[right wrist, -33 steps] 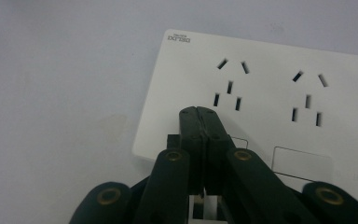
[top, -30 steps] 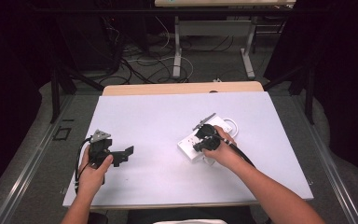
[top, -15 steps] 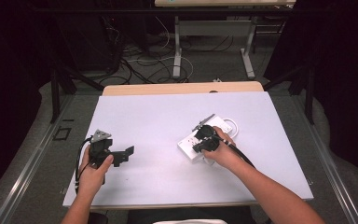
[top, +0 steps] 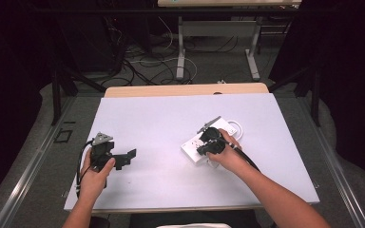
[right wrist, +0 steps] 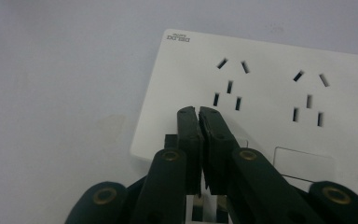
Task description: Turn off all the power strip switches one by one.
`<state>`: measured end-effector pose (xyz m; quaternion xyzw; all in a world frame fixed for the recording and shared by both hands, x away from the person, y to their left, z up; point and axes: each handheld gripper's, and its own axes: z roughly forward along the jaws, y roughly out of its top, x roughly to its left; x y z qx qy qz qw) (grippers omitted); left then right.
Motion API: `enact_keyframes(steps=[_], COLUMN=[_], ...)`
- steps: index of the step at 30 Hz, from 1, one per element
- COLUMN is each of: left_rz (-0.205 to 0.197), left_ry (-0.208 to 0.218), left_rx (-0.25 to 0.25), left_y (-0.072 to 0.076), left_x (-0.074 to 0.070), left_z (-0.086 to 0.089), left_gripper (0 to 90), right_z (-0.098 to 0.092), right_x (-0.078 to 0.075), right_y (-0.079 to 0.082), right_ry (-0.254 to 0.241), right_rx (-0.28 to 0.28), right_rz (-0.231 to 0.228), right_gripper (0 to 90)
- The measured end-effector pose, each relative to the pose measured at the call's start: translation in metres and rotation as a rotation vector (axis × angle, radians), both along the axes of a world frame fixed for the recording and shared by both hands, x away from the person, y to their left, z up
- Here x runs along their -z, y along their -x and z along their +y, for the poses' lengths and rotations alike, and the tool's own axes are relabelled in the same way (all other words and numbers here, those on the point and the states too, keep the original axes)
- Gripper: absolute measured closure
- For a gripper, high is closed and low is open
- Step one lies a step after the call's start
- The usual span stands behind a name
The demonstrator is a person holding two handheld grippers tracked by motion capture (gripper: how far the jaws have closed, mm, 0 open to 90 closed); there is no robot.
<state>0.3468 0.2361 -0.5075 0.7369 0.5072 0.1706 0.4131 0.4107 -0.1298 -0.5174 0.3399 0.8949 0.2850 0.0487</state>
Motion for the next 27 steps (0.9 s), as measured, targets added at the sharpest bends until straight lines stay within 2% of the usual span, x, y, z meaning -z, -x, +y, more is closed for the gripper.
enact_keyframes(steps=[4, 9, 13, 14, 15, 16, 17, 19, 22, 27], left_rz=[0.000, 0.000, 0.000, 0.000, 0.000, 0.000, 0.000, 0.000, -0.001, -0.010], left_ry=[0.008, 0.006, 0.004, 0.007, 0.008, 0.009, 0.010, 0.008, 0.003, 0.006], left_rx=[-0.003, -0.002, 0.001, -0.001, -0.002, -0.003, -0.004, -0.003, 0.003, 0.001], left_y=[0.000, -0.001, -0.001, -0.001, 0.000, 0.000, 0.000, 0.000, -0.001, -0.001], left_x=[0.000, 0.000, 0.000, 0.000, -0.001, -0.001, -0.001, -0.001, -0.001, -0.002], left_z=[0.000, -0.001, -0.001, -0.001, -0.001, -0.001, -0.001, -0.001, 0.000, 0.001], left_gripper=[2.8, 2.8, 2.8, 2.8, 2.8, 2.8, 2.8, 2.8, 2.8, 2.8], right_z=[-0.006, -0.015, -0.024, -0.028, -0.030, -0.034, -0.038, -0.046, -0.060, -0.086], right_x=[-0.002, -0.008, -0.011, -0.011, -0.012, -0.013, -0.013, -0.015, -0.016, -0.018], right_y=[0.004, 0.011, 0.021, 0.023, 0.026, 0.029, 0.032, 0.037, 0.045, 0.062], right_ry=[-0.020, -0.070, -0.101, -0.122, -0.128, -0.134, -0.147, -0.160, -0.203, -0.237], right_rx=[0.003, 0.014, 0.027, 0.028, 0.034, 0.049, 0.060, 0.078, 0.116, 0.190], right_rz=[-0.016, -0.040, -0.081, -0.092, -0.089, -0.099, -0.134, -0.154, -0.207, -0.262], right_gripper=[83.0, 75.3, 66.2, 63.4, 60.0, 55.7, 52.6, 47.0, 36.7, 26.2])
